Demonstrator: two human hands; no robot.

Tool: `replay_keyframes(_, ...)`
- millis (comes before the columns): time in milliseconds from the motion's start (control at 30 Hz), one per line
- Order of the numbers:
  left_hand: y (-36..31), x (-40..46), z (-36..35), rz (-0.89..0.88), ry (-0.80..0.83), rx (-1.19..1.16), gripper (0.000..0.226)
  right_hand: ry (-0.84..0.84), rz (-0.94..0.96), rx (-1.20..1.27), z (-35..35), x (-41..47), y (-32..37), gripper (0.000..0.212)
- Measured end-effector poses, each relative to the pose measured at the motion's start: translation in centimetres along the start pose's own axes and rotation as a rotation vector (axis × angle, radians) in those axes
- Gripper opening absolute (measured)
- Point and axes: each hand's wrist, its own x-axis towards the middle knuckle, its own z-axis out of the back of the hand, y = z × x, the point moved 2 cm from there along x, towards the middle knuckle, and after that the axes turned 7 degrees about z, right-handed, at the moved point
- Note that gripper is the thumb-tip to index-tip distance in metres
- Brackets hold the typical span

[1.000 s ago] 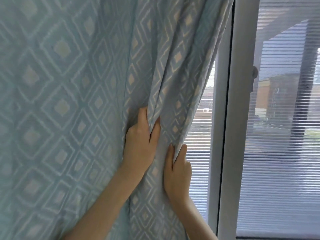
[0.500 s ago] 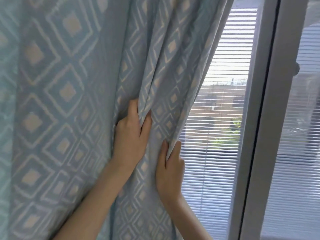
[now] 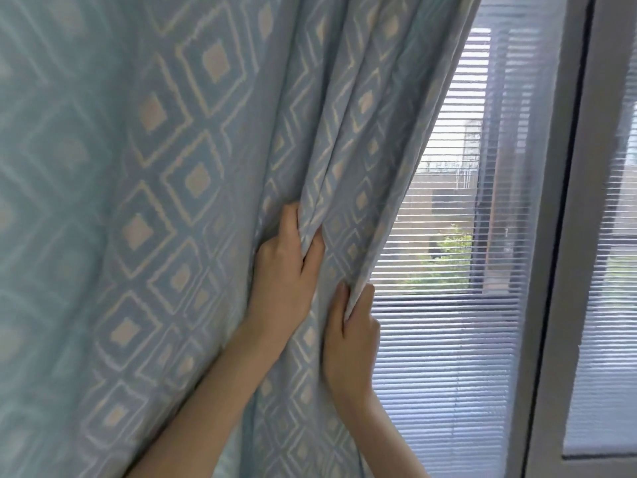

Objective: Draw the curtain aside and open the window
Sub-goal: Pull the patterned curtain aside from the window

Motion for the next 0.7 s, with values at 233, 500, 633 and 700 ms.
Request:
replay_keyframes(233, 1.9, -0.2, 3.4, 0.006, -0.002, -0.040, 0.025, -0.005, -0.003, 0.032, -2.6, -2.0, 2.3, 0.032)
replay_keyframes(500, 4.3, 0.8, 7.3, 0.003, -0.029, -0.011, 0.023, 0.057, -0.065, 0.162, -4.7, -2.5, 4.8, 0.064)
replay_keyframes(633, 5.6, 1.3, 8.7, -0.004, -0.014, -0.022, 0.021, 0.080, -0.123, 0.231, -5.1, -2.0, 5.1, 0.042)
replay_keyframes(700, 6.2, 1.3, 9.2, 0.000, -0.006, -0.025, 0.020, 0.100, -0.166, 0.264, -5.6, -2.0, 5.4, 0.029)
